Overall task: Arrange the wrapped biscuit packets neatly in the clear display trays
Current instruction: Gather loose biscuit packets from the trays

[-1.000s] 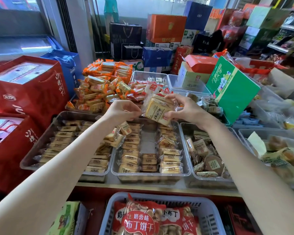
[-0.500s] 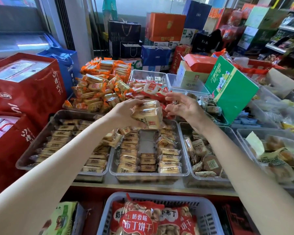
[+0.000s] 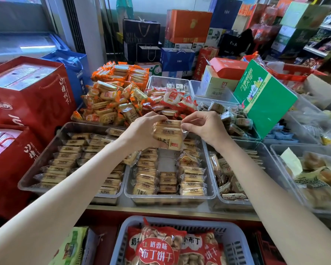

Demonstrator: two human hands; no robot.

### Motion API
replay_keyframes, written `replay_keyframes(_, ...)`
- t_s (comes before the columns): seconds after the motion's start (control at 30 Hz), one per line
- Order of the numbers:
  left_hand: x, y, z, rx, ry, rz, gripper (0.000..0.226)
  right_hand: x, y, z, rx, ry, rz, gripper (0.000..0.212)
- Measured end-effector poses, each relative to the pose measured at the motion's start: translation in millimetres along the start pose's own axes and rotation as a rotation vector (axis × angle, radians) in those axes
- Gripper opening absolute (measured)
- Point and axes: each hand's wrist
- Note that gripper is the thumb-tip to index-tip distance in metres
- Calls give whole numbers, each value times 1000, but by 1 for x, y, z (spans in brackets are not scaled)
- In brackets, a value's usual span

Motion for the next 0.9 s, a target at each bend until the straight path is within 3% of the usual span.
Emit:
replay_keyframes(0.27,-2,4,3,-59,125,-81,82,-5,0,-2,6,-79,-7,8)
replay_keyframes(0.47,-5,7,3,-48,354,-189,78,3,8,-5,-92,54,-92,39)
replay_keyframes(0.6,-4,9,1,-70,472,-205,76,4,9,-3,-21,163,-55,16)
replay_keyframes(0.77,-3,12,-2,-111,619,-272,72,-3,2,-5,-47,108,11,14)
replay_keyframes(0.9,-4,11,-6,-98,582,-301,68,-3,0,-5,-35,38,48,11)
Point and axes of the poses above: each hand's wrist, its own y-axis away from the middle knuckle, its own z-axis out of the palm, x = y × z, and after that the axes turned 2 degrees about -x, right-handed
